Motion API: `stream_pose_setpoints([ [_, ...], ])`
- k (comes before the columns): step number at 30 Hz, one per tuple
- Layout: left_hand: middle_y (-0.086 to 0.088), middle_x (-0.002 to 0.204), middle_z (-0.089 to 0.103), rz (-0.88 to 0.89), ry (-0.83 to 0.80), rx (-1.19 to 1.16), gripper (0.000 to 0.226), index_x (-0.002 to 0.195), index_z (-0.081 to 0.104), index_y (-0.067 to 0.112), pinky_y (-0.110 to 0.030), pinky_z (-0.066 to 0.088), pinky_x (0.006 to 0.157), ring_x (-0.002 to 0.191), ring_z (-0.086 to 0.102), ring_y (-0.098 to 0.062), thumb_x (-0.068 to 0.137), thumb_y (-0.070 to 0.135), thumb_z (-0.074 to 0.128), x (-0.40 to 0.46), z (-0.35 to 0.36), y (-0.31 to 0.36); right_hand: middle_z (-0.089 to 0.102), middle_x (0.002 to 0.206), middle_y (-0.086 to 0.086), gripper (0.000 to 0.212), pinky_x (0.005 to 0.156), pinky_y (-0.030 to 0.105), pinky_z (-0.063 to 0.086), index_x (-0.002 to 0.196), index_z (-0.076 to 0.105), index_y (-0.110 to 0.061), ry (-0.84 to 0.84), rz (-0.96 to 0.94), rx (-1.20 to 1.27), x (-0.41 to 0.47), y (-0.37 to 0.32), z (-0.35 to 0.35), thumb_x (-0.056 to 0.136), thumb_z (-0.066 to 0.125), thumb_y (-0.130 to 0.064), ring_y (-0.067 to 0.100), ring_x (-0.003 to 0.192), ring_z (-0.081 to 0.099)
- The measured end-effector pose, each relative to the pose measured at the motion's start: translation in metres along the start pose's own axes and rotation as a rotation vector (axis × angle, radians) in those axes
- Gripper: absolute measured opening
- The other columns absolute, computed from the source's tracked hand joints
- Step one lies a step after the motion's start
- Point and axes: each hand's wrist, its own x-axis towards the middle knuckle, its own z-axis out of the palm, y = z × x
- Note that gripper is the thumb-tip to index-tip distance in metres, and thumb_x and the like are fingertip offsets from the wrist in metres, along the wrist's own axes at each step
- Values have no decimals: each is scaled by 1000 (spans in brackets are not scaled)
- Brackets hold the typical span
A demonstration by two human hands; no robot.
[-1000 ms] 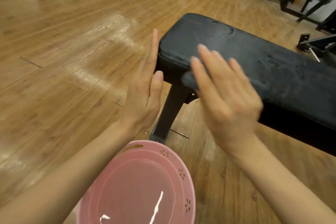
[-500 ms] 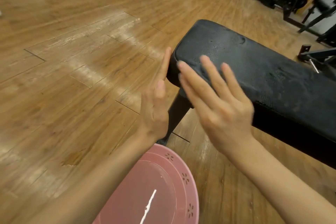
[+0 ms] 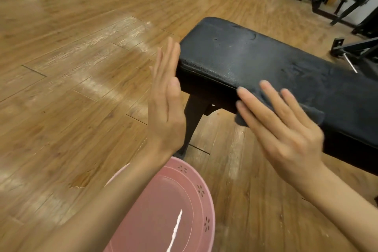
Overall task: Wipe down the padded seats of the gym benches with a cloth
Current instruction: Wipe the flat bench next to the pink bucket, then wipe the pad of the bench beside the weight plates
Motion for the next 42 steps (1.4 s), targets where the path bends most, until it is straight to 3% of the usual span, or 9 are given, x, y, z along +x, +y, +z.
stream_pose_setpoints([
  [5, -11, 164, 25, 13, 84, 31, 48, 153, 31, 1, -45, 14, 125, 154, 16, -19, 107, 11, 19, 5, 19, 10, 59, 136, 7, 30, 100, 43, 49, 121, 69, -8, 50, 77, 166, 70, -35, 38, 105, 44, -12, 29, 123, 59],
  [12, -2, 163, 27, -125, 64, 171, 48, 154, 33, 7, -36, 15, 125, 152, 19, -8, 109, 14, 16, 6, 14, 25, 54, 142, 8, 31, 101, 51, 48, 130, 63, -11, -34, 17, 173, 21, 7, 13, 103, 47, -5, 37, 122, 58],
  [21, 11, 167, 13, -345, -419, 575, 50, 159, 22, 20, -10, 1, 119, 154, -6, -8, 110, 31, 28, 29, -30, 80, 59, 135, 13, 58, 96, 53, 51, 119, 68, -5, -331, 121, 473, 41, 22, -22, 104, 12, -3, 40, 120, 59],
  [25, 14, 165, 14, -449, -604, 644, 51, 158, 27, 23, -25, 6, 123, 154, -8, -9, 108, 25, 36, 43, -42, 125, 64, 127, 17, 47, 78, 44, 58, 110, 71, 0, -532, 197, 594, 67, 33, -54, 84, 32, 1, 38, 109, 65],
  [29, 6, 165, 20, -502, -854, 712, 54, 156, 30, 22, -38, 11, 124, 155, -2, -18, 104, 16, 43, 59, -51, 185, 70, 116, 17, 53, 49, 31, 51, 99, 74, -2, -734, 261, 658, 97, 53, -98, 77, 26, -11, 33, 79, 71],
  [31, 5, 164, 22, -548, -943, 692, 53, 155, 33, 20, -33, 14, 122, 155, 1, -19, 103, 15, 44, 69, -54, 216, 68, 118, 16, 58, 50, 34, 49, 100, 73, -3, -887, 271, 710, 115, 64, -126, 79, 21, -15, 33, 75, 68],
  [33, 4, 164, 25, -591, -1009, 692, 51, 153, 38, 19, -33, 18, 121, 155, 5, -18, 102, 16, 45, 80, -59, 247, 59, 131, 8, 61, 59, 34, 47, 114, 67, -10, -1103, 259, 704, 133, 75, -153, 89, 13, -24, 31, 93, 63],
  [36, 3, 163, 27, -656, -1093, 688, 49, 151, 41, 17, -32, 17, 120, 154, 9, -17, 102, 15, 44, 92, -68, 290, 43, 145, -2, 40, 65, 32, 38, 132, 53, -20, -1384, 304, 672, 154, 91, -191, 104, 26, -30, 24, 113, 54],
  [42, 2, 161, 32, -785, -1143, 695, 46, 149, 45, 17, -32, 19, 119, 153, 16, -17, 103, 17, 43, 101, -95, 358, 54, 120, 4, 38, 59, 31, 37, 122, 61, -25, -1624, 424, 670, 177, 104, -263, 91, 57, -3, 26, 99, 60],
])
